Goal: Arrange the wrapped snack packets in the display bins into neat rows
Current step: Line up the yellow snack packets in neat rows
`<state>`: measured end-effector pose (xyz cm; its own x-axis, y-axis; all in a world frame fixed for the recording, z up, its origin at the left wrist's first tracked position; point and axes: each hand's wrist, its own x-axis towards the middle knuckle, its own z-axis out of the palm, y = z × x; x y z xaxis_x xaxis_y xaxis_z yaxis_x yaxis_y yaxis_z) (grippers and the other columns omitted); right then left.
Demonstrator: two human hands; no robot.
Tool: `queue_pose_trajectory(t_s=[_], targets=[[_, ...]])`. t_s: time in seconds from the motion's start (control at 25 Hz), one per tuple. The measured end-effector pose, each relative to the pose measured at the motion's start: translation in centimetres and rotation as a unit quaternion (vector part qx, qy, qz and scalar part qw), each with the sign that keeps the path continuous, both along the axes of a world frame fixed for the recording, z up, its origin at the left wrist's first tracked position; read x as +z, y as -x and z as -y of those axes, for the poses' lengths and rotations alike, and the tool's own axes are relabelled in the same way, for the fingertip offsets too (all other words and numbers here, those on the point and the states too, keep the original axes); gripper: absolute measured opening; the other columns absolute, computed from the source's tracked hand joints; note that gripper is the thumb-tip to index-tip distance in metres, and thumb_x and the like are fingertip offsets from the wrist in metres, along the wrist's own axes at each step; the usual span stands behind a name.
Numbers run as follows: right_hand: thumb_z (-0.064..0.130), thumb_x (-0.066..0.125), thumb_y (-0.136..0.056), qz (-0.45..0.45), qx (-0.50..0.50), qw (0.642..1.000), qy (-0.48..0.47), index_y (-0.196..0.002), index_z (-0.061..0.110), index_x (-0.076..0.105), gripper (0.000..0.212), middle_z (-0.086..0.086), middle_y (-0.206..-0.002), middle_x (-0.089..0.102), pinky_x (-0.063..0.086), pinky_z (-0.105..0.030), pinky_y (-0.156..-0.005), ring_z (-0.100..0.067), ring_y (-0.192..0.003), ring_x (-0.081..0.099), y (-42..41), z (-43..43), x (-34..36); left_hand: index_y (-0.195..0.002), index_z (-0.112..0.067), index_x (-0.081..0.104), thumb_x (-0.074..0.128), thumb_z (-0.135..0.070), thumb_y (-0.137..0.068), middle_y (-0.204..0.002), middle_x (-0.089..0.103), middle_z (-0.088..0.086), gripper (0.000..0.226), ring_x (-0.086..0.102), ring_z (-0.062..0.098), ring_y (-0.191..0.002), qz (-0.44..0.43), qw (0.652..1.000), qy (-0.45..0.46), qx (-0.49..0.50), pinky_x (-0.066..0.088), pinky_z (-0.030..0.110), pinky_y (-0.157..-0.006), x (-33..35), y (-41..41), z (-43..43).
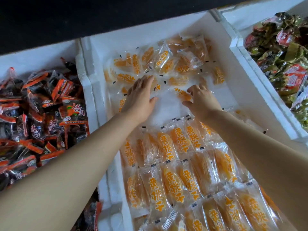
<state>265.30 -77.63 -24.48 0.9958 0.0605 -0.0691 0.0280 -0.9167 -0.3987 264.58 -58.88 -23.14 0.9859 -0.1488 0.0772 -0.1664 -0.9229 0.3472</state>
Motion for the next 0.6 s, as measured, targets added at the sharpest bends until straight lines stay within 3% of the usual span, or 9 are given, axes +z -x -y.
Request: queue_pose_trajectory(t_s=[0.12, 0.24, 0.36, 0.44, 0.52, 0.6], targets=[[0.030, 0.064, -0.087, 0.001, -0.015, 1.000, 0.010, -0.125, 0.005, 0.051, 0.047, -0.016, -0.127, 0.048, 0.039, -0.037, -0.093, -0.033, -0.116, 0.048, -0.7, -0.2, -0.2, -0.150, -0.017, 0.021, 0.056, -0.026, -0.094, -0.154, 0.026, 0.004, 0.067, 0.021, 0.024, -0.141, -0.034, 0.998, -0.044, 0.005, 0.018, 0.037, -0.111, -0.4, -1.6, -0.3], [0.032, 0.071, -0.080, -0.026, -0.018, 0.999, 0.011, -0.103, 0.004, 0.064, 0.037, -0.014, -0.118, 0.054, 0.047, -0.035, -0.082, -0.033, -0.100, 0.057, -1.1, 0.0, 0.1, -0.141, -0.015, 0.040, 0.062, -0.021, -0.091, -0.141, 0.042, 0.005, 0.055, 0.033, 0.027, -0.127, -0.001, 0.999, -0.032, -0.008, 0.026, 0.033, -0.102, -0.6, -2.1, -0.5], [0.034, 0.069, -0.081, -0.032, -0.034, 0.999, 0.003, -0.097, 0.008, 0.064, 0.031, -0.013, -0.113, 0.056, 0.046, -0.033, -0.073, -0.031, -0.094, 0.057, -1.1, -0.1, 0.3, -0.130, -0.014, 0.052, 0.063, -0.021, -0.089, -0.132, 0.051, 0.005, 0.043, 0.038, 0.027, -0.119, 0.025, 0.999, -0.029, -0.017, 0.029, 0.031, -0.095, -0.5, -2.2, -0.6], [0.033, 0.067, -0.083, -0.015, -0.050, 0.999, -0.013, -0.078, 0.013, 0.055, 0.024, -0.013, -0.099, 0.056, 0.039, -0.028, -0.059, -0.028, -0.083, 0.052, -0.9, 0.0, 0.6, -0.126, -0.014, 0.053, 0.063, -0.028, -0.089, -0.129, 0.053, 0.005, 0.041, 0.039, 0.025, -0.121, 0.045, 0.998, -0.038, -0.012, 0.029, 0.032, -0.096, -0.3, -2.0, -0.6], [0.033, 0.066, -0.084, 0.011, -0.058, 0.997, -0.053, -0.070, 0.011, 0.047, 0.032, -0.009, -0.089, 0.052, 0.031, -0.030, -0.053, -0.024, -0.077, 0.046, -0.5, 0.5, 1.3, -0.119, -0.009, 0.052, 0.063, -0.034, -0.088, -0.124, 0.054, 0.007, 0.041, 0.042, 0.025, -0.120, 0.083, 0.997, 0.003, 0.000, 0.031, 0.034, -0.097, 0.3, -1.3, -0.3], [0.035, 0.066, -0.084, 0.060, -0.062, 0.989, -0.119, -0.081, 0.009, 0.052, 0.029, -0.006, -0.086, 0.054, 0.031, -0.030, -0.060, -0.023, -0.079, 0.048, 0.0, 1.3, 2.6, -0.110, -0.006, 0.048, 0.063, -0.033, -0.089, -0.114, 0.056, 0.010, 0.038, 0.049, 0.025, -0.109, 0.116, 0.990, 0.085, -0.002, 0.035, 0.029, -0.087, 1.2, -0.1, 0.5]])
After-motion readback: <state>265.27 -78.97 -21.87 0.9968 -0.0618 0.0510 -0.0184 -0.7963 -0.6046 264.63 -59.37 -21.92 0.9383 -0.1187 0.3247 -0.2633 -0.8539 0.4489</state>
